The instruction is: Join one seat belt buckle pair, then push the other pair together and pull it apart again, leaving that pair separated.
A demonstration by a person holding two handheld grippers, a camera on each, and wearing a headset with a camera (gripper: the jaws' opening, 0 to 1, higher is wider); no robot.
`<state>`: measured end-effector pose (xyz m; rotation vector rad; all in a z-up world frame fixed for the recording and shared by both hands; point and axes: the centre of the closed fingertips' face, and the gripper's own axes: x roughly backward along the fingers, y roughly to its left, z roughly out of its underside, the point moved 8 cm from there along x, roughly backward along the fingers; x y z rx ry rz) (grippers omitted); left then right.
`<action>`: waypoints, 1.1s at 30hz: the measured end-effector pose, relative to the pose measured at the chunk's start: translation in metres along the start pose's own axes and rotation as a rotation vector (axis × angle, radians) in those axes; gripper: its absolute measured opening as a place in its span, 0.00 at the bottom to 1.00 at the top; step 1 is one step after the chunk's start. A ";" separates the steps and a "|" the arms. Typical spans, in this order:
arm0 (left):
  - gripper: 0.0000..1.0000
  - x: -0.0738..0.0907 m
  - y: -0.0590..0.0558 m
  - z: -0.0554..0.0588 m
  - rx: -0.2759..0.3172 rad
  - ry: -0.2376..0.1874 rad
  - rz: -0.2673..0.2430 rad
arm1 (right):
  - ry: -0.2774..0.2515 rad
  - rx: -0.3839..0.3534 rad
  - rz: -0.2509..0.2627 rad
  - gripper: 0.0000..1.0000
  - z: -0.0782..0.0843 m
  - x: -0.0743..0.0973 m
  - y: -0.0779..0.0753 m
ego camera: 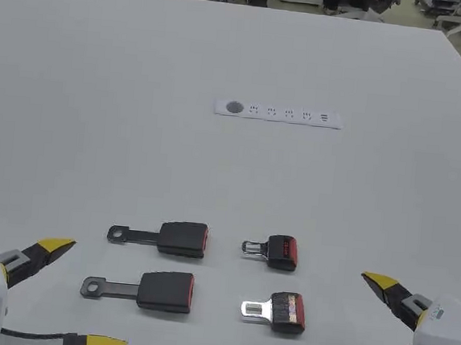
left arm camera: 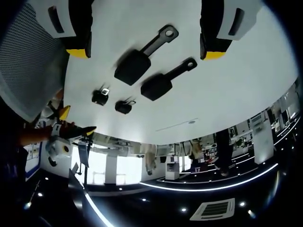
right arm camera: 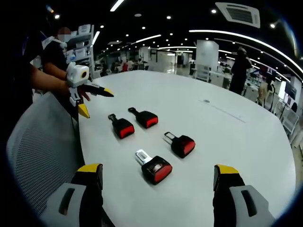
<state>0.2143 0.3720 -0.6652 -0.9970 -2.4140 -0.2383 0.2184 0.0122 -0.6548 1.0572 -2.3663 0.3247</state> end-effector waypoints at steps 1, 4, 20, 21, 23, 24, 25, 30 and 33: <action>0.97 0.000 0.000 0.000 0.001 0.000 0.000 | 0.002 0.001 0.000 0.99 0.000 0.000 0.000; 0.97 0.000 0.001 0.002 0.002 0.000 -0.001 | 0.003 0.002 0.000 0.99 0.001 0.000 -0.001; 0.97 0.000 0.003 0.004 0.000 0.000 -0.003 | 0.005 0.009 0.002 0.99 0.000 0.001 -0.003; 0.97 0.000 0.003 0.004 0.000 0.001 -0.003 | 0.005 0.009 0.001 0.99 0.000 0.001 -0.003; 0.97 -0.001 0.003 0.005 0.001 0.000 -0.004 | 0.006 0.010 0.002 0.99 0.000 0.001 -0.003; 0.97 -0.001 0.003 0.005 0.001 -0.001 -0.004 | 0.006 0.010 0.001 0.99 0.000 0.001 -0.004; 0.97 -0.001 0.004 0.005 0.001 -0.001 -0.004 | 0.006 0.010 0.001 0.99 0.000 0.001 -0.004; 0.97 -0.001 0.004 0.007 0.000 0.002 -0.002 | 0.007 0.011 0.003 0.99 0.001 0.002 -0.005; 0.97 -0.001 0.006 0.009 -0.002 0.003 -0.003 | 0.006 0.012 0.004 0.99 0.000 0.002 -0.005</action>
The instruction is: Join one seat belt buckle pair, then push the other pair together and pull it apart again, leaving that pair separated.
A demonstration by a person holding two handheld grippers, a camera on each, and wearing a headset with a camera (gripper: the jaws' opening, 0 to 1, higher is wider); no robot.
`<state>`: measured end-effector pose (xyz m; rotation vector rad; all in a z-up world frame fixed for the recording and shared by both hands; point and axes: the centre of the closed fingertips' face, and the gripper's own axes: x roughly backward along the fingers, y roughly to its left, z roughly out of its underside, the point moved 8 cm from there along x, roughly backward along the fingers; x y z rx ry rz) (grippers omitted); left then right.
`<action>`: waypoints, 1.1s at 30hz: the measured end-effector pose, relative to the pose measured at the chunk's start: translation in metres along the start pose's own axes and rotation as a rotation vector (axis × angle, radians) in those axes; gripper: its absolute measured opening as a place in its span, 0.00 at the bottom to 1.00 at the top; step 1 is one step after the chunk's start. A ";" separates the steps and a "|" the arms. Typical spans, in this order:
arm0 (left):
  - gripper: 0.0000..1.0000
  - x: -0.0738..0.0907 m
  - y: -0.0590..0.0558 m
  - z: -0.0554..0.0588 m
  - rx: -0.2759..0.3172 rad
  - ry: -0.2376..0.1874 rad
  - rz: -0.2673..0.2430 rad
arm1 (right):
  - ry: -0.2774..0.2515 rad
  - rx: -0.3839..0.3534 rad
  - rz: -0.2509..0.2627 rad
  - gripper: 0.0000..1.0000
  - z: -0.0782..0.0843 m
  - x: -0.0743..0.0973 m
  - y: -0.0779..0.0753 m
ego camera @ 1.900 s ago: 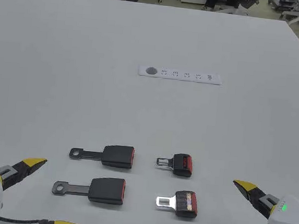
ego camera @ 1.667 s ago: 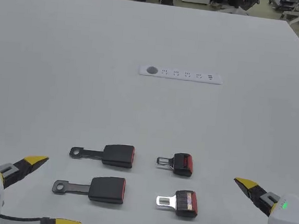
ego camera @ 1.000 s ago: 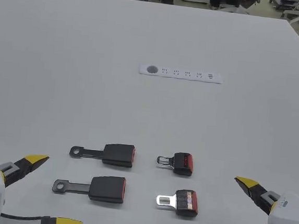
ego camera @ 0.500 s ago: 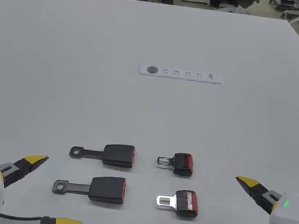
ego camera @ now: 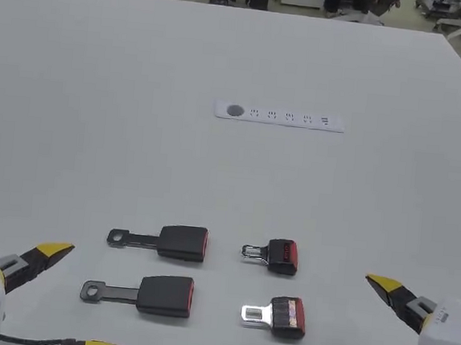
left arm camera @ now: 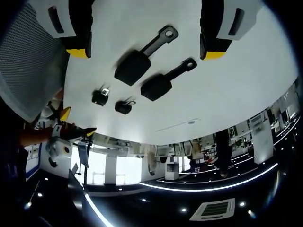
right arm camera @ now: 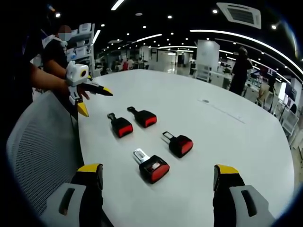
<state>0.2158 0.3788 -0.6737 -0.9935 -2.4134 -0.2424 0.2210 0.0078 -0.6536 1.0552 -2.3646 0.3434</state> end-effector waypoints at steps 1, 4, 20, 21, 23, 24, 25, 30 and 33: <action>0.97 0.000 0.001 0.001 0.000 -0.001 0.000 | 0.000 0.000 0.000 0.99 0.000 0.000 0.000; 0.97 -0.001 0.003 0.003 0.000 -0.002 0.000 | -0.001 0.001 0.000 0.99 -0.001 0.000 0.000; 0.97 0.000 0.001 -0.003 -0.006 0.000 0.000 | 0.001 0.003 0.004 0.99 -0.002 0.002 -0.005; 0.97 -0.001 0.001 -0.004 -0.007 -0.001 0.000 | 0.000 0.004 0.005 0.99 -0.002 0.002 -0.006; 0.97 -0.001 0.001 -0.005 -0.008 0.000 0.001 | 0.001 0.005 0.005 0.99 -0.003 0.002 -0.006; 0.97 -0.002 0.001 -0.006 -0.011 0.000 0.002 | 0.002 0.008 0.007 0.99 -0.003 0.003 -0.006; 0.97 -0.002 0.001 -0.006 -0.012 0.001 0.003 | 0.003 0.009 0.007 0.99 -0.003 0.003 -0.007; 0.97 -0.006 0.001 -0.009 -0.026 0.007 0.011 | 0.004 0.026 0.016 0.99 -0.005 0.005 -0.013; 0.96 -0.011 0.003 -0.012 -0.048 0.016 0.020 | 0.011 0.039 0.012 0.99 -0.005 0.005 -0.018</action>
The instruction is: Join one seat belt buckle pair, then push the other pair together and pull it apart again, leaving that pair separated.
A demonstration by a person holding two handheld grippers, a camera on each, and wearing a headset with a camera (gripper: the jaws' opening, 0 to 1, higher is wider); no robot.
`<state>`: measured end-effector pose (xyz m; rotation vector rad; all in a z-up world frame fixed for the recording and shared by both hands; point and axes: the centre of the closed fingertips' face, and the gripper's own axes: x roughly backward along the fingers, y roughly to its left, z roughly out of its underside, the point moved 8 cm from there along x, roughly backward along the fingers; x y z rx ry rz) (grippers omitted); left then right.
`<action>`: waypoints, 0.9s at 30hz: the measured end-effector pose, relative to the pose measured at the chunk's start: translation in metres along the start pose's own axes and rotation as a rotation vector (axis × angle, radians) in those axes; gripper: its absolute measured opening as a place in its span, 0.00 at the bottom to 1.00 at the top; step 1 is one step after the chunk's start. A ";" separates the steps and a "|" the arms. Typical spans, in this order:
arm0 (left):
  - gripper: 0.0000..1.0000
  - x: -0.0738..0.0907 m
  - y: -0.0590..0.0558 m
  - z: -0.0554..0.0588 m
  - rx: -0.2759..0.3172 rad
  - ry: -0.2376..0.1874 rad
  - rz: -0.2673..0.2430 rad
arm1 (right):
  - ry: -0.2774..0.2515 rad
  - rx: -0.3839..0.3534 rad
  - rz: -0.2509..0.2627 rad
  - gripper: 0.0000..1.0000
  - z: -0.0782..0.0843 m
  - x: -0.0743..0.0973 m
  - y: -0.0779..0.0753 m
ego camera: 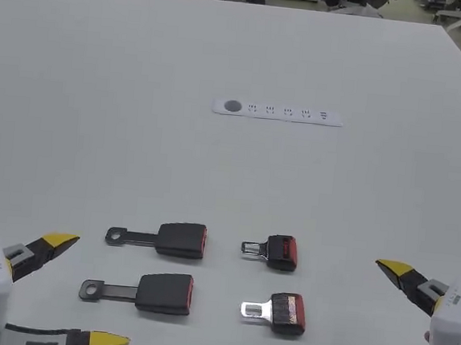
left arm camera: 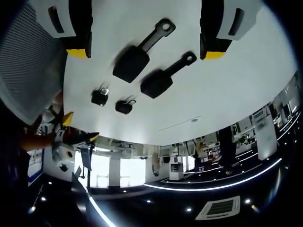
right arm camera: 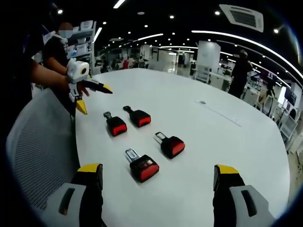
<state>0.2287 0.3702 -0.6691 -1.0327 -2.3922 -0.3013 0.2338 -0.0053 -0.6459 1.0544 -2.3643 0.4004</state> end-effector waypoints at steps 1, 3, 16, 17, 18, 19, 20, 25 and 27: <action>0.96 -0.001 0.001 0.000 -0.003 0.000 0.001 | 0.002 0.004 -0.003 0.99 0.000 0.000 -0.001; 0.96 -0.004 0.003 -0.001 -0.014 0.003 0.008 | 0.008 0.015 -0.008 0.99 -0.001 -0.001 -0.003; 0.91 -0.026 0.000 -0.022 -0.123 0.073 0.104 | 0.057 0.102 -0.053 0.95 -0.003 -0.007 -0.013; 0.90 -0.027 -0.001 -0.023 -0.130 0.082 0.116 | 0.063 0.110 -0.058 0.94 -0.003 -0.008 -0.014; 0.89 -0.029 -0.003 -0.025 -0.143 0.097 0.131 | 0.070 0.114 -0.066 0.93 -0.004 -0.009 -0.014; 0.87 -0.030 -0.004 -0.026 -0.151 0.106 0.141 | 0.077 0.117 -0.072 0.92 -0.004 -0.010 -0.014; 0.86 -0.031 -0.006 -0.027 -0.155 0.120 0.162 | 0.080 0.120 -0.079 0.91 -0.005 -0.011 -0.015; 0.81 -0.038 -0.008 -0.029 -0.170 0.155 0.215 | 0.086 0.113 -0.113 0.86 -0.008 -0.017 -0.014; 0.79 -0.041 -0.009 -0.028 -0.183 0.175 0.239 | 0.103 0.133 -0.139 0.83 -0.009 -0.020 -0.013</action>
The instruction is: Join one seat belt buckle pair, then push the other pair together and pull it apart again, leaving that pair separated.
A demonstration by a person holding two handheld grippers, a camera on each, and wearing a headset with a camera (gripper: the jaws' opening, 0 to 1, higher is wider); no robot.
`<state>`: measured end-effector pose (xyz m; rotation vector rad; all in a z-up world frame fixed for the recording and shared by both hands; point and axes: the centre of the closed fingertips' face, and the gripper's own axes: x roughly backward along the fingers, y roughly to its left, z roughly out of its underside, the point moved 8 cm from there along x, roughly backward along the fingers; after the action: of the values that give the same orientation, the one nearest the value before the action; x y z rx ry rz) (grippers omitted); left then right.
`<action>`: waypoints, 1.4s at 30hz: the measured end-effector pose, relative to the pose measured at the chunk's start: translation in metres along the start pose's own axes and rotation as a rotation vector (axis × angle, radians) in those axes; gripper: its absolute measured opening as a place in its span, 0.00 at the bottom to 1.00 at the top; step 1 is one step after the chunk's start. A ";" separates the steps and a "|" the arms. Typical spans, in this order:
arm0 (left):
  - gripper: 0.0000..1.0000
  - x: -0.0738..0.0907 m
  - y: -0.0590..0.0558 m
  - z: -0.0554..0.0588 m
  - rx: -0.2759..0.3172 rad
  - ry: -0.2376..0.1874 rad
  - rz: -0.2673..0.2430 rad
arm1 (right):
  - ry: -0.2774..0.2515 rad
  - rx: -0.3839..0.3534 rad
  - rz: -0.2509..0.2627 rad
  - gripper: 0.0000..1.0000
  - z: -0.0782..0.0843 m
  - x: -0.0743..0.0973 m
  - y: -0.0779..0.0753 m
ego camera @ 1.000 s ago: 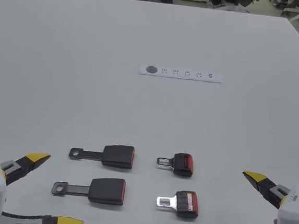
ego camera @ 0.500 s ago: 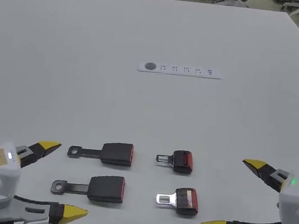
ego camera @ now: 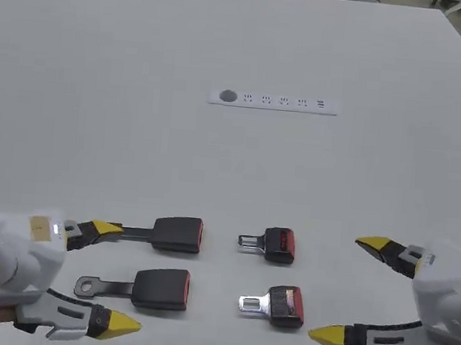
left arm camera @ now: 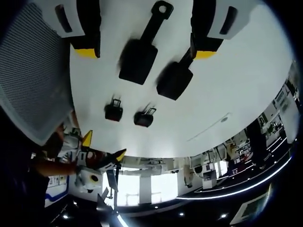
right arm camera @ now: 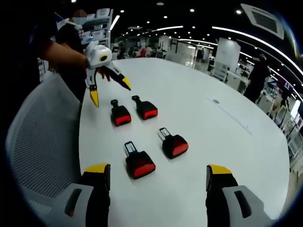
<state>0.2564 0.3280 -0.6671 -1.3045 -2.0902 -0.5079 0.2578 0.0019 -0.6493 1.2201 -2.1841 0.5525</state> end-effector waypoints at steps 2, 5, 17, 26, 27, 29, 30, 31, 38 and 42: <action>0.77 -0.003 0.001 -0.001 -0.015 0.028 0.023 | 0.020 0.022 -0.026 0.81 0.001 -0.004 0.000; 0.72 -0.008 0.001 -0.004 -0.035 0.065 0.057 | 0.051 0.091 -0.055 0.78 0.003 -0.010 -0.001; 0.54 -0.029 0.013 0.007 -0.146 0.183 0.132 | 0.090 0.165 -0.182 0.57 0.009 -0.035 0.006; 0.44 -0.044 0.017 0.011 -0.209 0.249 0.186 | 0.133 0.204 -0.250 0.49 0.018 -0.053 0.009; 0.42 -0.045 0.018 0.013 -0.216 0.259 0.193 | 0.135 0.204 -0.252 0.48 0.018 -0.054 0.009; 0.40 -0.046 0.018 0.012 -0.243 0.278 0.208 | 0.138 0.223 -0.254 0.45 0.019 -0.057 0.009; 0.39 -0.047 0.018 0.013 -0.243 0.285 0.216 | 0.142 0.233 -0.258 0.44 0.020 -0.058 0.009; 0.38 -0.048 0.018 0.013 -0.244 0.288 0.223 | 0.144 0.235 -0.260 0.43 0.021 -0.060 0.009; 0.36 -0.049 0.017 0.012 -0.269 0.295 0.250 | 0.145 0.232 -0.273 0.33 0.023 -0.064 0.010; 0.33 -0.049 0.018 0.014 -0.284 0.295 0.262 | 0.150 0.240 -0.271 0.32 0.025 -0.065 0.011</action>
<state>0.2840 0.3117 -0.7110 -1.5311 -1.6194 -0.8457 0.2686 0.0335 -0.7119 1.5185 -1.8288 0.7787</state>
